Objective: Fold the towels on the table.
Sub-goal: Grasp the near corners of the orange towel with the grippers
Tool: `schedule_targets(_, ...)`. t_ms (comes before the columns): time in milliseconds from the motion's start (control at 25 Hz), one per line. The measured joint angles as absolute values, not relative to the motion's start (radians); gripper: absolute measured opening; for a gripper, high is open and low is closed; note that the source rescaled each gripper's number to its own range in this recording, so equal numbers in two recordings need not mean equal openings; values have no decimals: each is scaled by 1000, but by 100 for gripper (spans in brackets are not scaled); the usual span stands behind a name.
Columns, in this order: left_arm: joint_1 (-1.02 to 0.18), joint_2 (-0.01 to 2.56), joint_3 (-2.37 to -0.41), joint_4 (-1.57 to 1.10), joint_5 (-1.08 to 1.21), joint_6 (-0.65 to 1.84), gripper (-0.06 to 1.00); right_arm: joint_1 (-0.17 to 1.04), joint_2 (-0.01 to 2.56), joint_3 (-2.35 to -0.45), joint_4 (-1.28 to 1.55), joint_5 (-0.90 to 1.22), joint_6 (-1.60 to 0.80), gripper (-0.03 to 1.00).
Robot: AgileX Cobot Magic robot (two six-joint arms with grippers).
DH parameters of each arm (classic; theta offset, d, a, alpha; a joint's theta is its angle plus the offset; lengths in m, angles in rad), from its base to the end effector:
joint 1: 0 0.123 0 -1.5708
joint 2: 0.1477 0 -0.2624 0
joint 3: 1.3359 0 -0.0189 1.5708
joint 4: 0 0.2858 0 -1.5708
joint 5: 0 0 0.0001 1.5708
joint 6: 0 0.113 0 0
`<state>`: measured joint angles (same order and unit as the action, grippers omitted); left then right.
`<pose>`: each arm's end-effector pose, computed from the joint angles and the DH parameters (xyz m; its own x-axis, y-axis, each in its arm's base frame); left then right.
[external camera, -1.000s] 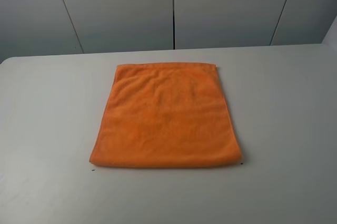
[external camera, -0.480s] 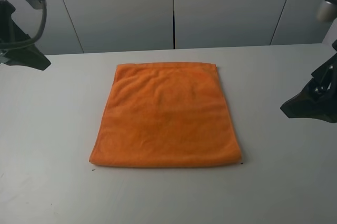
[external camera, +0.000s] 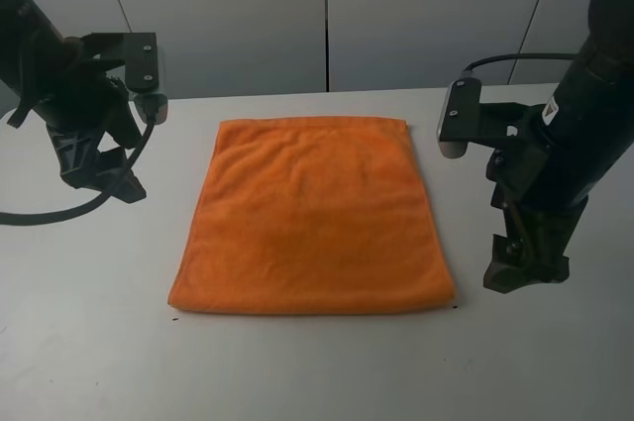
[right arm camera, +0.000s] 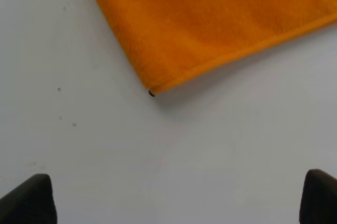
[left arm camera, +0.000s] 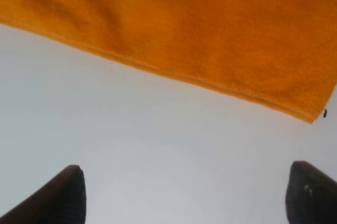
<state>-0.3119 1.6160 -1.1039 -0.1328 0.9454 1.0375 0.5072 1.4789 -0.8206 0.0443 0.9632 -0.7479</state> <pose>0.3210 -0.1163 0.1699 -0.2680 0.9418 -0.2027 0.9501 0.2932 0.1061 0.2335 0.1344 0.1335 -0.3334 -0.9414 -0.0517 -0.9427 0.3337 0.0028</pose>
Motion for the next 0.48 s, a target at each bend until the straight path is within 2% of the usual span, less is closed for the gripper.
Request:
schedule_targets(240, -452, 1632, -997, -32, 871, 1004, 98, 626, 1507, -826, 24, 905, -843, 100)
schedule_targets(480, -512, 1675, -923, 40, 751, 859, 98, 633, 1559, -826, 52, 821, -918, 100)
